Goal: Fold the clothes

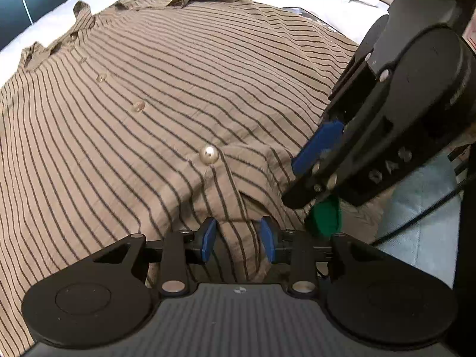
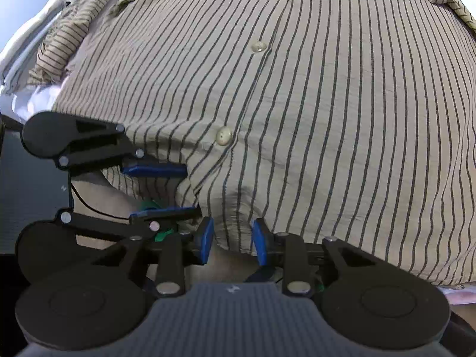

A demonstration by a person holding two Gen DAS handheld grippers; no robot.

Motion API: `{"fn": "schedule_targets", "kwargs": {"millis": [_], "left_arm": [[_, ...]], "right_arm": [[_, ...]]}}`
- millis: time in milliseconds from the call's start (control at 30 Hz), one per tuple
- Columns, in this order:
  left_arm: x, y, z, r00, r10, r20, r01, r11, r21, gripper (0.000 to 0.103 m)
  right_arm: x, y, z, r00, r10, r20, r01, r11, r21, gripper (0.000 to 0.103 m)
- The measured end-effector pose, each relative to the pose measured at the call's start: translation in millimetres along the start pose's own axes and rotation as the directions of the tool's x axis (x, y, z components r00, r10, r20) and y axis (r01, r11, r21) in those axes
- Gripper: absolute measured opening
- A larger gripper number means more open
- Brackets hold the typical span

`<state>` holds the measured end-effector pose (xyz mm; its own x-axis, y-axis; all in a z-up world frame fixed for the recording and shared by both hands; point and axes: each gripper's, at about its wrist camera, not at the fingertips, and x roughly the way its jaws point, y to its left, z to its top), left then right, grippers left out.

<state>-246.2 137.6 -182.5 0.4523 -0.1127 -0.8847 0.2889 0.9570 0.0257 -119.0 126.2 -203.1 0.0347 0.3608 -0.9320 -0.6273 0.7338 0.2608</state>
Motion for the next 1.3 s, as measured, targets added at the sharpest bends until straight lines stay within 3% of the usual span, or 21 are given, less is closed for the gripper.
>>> {"fn": "schedule_targets", "kwargs": {"millis": [133, 200, 333, 433, 567, 667, 867, 967, 1067, 1133, 1200, 1300], "left_arm": [[3, -5, 4, 0.999, 0.048, -0.01, -0.047, 0.998, 0.032, 0.016], [1, 0, 6, 1.0, 0.028, -0.011, -0.028, 1.0, 0.006, 0.003], [-5, 11, 9, 0.999, -0.03, -0.012, 0.029, 0.997, -0.071, 0.0], [-15, 15, 9, 0.994, -0.112, 0.015, 0.113, 0.986, -0.12, 0.0], [-30, 26, 16, 0.963, -0.243, 0.116, 0.261, 0.947, -0.186, 0.0], [-34, 38, 18, 0.93, -0.324, 0.172, 0.36, 0.897, -0.256, 0.0], [-27, 37, 14, 0.951, -0.302, 0.062, 0.307, 0.912, -0.273, 0.0], [-30, 36, 7, 0.972, -0.233, 0.0, 0.226, 0.943, -0.246, 0.0], [-31, 43, 1, 0.992, -0.112, -0.056, 0.095, 0.965, -0.244, 0.001], [-30, 51, -1, 0.996, -0.051, -0.079, 0.029, 0.964, -0.263, 0.003], [-25, 62, -1, 0.994, -0.007, -0.105, -0.024, 0.955, -0.296, 0.012], [-17, 76, -3, 0.989, 0.005, -0.151, -0.06, 0.93, -0.361, 0.014]], "right_arm": [[-4, -5, -4, 1.0, -0.009, -0.008, 0.009, 1.0, -0.007, 0.034], [-5, -6, -5, 1.0, -0.012, -0.009, 0.012, 1.0, -0.008, 0.034], [-7, -7, -7, 1.0, -0.02, -0.005, 0.019, 1.0, -0.016, 0.034], [-8, -7, -7, 1.0, -0.024, -0.002, 0.024, 1.0, -0.015, 0.035], [1, 1, 0, 1.0, -0.027, 0.003, 0.027, 1.0, -0.01, 0.037], [2, 2, 1, 0.999, -0.032, 0.005, 0.032, 0.999, -0.006, 0.04], [2, 3, 0, 0.999, -0.032, 0.008, 0.032, 0.999, 0.002, 0.041], [-3, 5, -1, 0.999, -0.012, 0.043, 0.013, 1.0, -0.009, 0.041], [-5, 7, -2, 0.999, -0.003, 0.053, 0.005, 1.0, -0.028, 0.041], [-4, 7, -3, 0.999, -0.018, 0.041, 0.02, 0.999, -0.035, 0.041], [-4, 4, -4, 0.999, -0.047, 0.021, 0.048, 0.998, -0.031, 0.042], [-2, -2, -6, 0.997, -0.078, 0.006, 0.078, 0.997, -0.002, 0.046]]}}
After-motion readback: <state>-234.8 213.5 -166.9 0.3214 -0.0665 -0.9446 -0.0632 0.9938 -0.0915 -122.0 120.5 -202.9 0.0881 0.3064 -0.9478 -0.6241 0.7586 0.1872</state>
